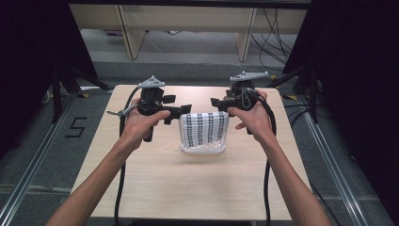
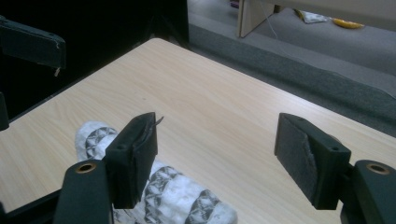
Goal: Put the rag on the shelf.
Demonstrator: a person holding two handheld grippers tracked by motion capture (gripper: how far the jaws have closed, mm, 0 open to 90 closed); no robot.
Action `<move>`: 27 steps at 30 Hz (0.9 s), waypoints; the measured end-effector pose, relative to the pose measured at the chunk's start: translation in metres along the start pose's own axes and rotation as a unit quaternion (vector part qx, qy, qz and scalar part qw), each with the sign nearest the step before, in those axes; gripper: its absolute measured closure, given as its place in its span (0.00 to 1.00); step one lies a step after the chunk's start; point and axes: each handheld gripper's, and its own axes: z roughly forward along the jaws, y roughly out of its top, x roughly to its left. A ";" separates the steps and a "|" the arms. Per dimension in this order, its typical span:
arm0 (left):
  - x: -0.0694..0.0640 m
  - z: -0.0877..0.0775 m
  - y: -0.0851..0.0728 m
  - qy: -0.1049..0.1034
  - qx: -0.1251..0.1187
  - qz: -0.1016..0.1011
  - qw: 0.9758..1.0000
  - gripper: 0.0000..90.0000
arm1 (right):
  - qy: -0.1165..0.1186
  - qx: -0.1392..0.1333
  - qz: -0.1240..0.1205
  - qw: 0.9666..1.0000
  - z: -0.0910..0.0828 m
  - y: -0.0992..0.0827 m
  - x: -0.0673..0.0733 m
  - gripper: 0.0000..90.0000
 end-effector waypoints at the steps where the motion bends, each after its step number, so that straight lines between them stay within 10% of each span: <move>1: -0.002 -0.003 -0.001 -0.001 0.001 0.002 1.000 0.25 | -0.002 0.001 0.000 1.000 -0.002 -0.001 0.002 0.34; 27: -0.032 -0.035 -0.039 -0.045 0.005 0.013 0.999 0.17 | 0.021 -0.015 -0.008 1.000 -0.028 -0.023 0.019 0.26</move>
